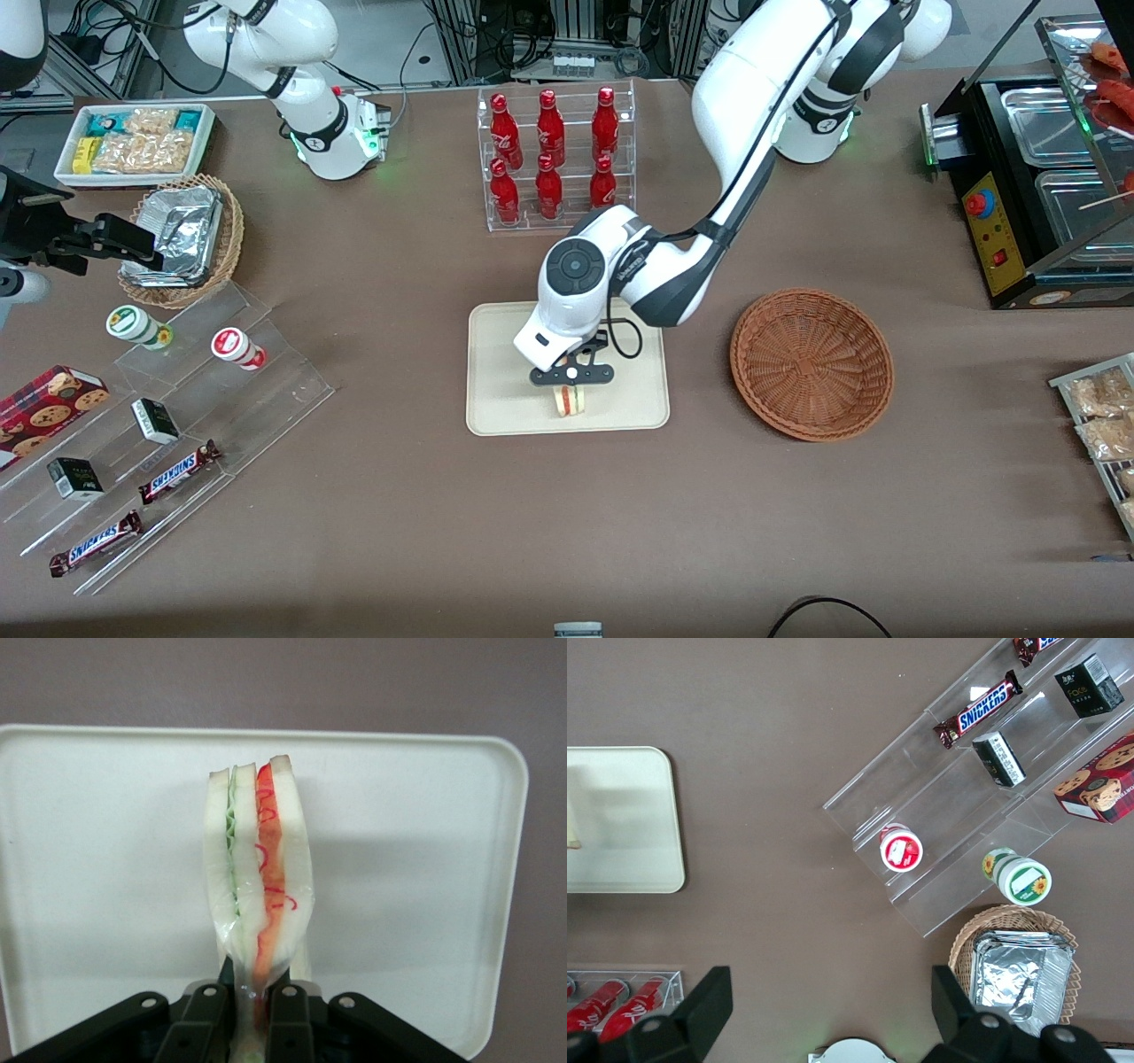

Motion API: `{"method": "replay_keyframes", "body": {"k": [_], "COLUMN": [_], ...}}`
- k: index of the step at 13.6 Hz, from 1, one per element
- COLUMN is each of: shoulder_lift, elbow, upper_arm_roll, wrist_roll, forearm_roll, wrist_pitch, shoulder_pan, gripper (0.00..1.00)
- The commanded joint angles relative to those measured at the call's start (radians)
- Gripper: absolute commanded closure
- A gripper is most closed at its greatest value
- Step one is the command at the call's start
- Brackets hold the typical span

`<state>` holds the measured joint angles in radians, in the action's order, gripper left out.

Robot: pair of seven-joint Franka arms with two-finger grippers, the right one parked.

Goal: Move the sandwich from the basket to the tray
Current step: 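Lower the sandwich onto the tray and open the left gripper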

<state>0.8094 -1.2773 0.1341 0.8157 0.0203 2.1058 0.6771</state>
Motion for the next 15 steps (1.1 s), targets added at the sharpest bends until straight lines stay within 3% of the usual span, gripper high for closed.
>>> {"method": "replay_keyframes", "body": {"k": [1, 7, 8, 9, 10, 15], "shoulder_lift": [0.019, 0.036, 0.036, 0.031, 0.027, -0.099], "elbow": [0.027, -0.008, -0.008, -0.008, -0.007, 0.001], "upper_arm_roll": [-0.013, -0.013, -0.013, -0.013, -0.014, -0.018], "wrist_roll": [-0.059, -0.124, -0.118, -0.116, -0.116, -0.107], "forearm_roll": [0.004, 0.004, 0.004, 0.004, 0.003, -0.01], "wrist_pitch": [-0.006, -0.006, -0.006, -0.007, -0.009, -0.105], "shoulder_pan": [0.028, 0.055, 0.055, 0.053, 0.052, 0.007], "gripper": [1.0, 1.0, 0.78, 0.16, 0.01, 0.0]}}
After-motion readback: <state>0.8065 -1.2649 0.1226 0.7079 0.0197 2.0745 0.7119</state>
